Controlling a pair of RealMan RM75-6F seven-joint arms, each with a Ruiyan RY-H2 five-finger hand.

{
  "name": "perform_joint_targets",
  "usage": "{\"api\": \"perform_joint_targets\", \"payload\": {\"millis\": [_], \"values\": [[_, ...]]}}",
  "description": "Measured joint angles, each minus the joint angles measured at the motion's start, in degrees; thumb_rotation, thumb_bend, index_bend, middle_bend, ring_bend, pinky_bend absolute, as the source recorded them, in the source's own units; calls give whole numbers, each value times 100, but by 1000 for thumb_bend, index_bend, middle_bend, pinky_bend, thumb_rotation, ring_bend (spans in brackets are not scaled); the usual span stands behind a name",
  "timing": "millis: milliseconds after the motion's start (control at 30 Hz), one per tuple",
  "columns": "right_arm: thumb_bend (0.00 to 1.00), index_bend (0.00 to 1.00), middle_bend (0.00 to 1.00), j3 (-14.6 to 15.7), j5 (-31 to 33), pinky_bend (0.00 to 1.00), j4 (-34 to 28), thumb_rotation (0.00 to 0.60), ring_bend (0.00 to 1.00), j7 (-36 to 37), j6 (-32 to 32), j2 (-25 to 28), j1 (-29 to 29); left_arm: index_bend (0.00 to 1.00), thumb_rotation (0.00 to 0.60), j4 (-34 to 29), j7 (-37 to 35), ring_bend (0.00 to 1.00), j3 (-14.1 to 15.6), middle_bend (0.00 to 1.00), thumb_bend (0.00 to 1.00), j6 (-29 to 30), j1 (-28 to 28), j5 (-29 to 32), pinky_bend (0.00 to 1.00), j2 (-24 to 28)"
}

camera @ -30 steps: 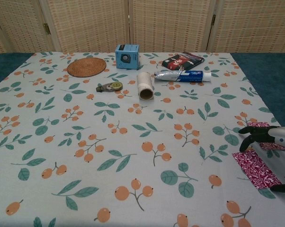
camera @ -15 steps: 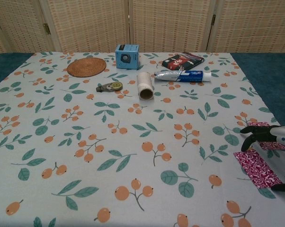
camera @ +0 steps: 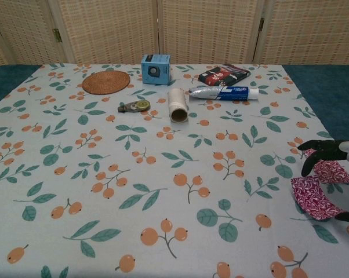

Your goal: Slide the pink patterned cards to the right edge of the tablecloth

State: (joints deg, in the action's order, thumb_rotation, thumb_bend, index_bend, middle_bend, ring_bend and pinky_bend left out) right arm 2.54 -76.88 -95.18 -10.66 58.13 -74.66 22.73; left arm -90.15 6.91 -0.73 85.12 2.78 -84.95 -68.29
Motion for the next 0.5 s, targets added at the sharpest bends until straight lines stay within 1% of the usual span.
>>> {"api": "perform_joint_targets", "payload": {"millis": [267, 400, 500], "values": [[212, 304, 84, -186, 106, 0, 37, 590, 0, 306, 176, 201, -77, 259, 600, -36, 59, 86, 6, 63, 171, -24, 16, -15, 0, -1], [212, 304, 84, -311, 252, 0, 194, 590, 0, 481, 177, 237, -83, 259, 600, -78, 107, 86, 1, 63, 171, -43, 35, -17, 0, 0], [212, 304, 84, -411, 425, 0, 363, 590, 0, 572, 61, 218, -39, 259, 600, -102, 150, 86, 8, 63, 171, -63, 53, -39, 0, 0]]}}
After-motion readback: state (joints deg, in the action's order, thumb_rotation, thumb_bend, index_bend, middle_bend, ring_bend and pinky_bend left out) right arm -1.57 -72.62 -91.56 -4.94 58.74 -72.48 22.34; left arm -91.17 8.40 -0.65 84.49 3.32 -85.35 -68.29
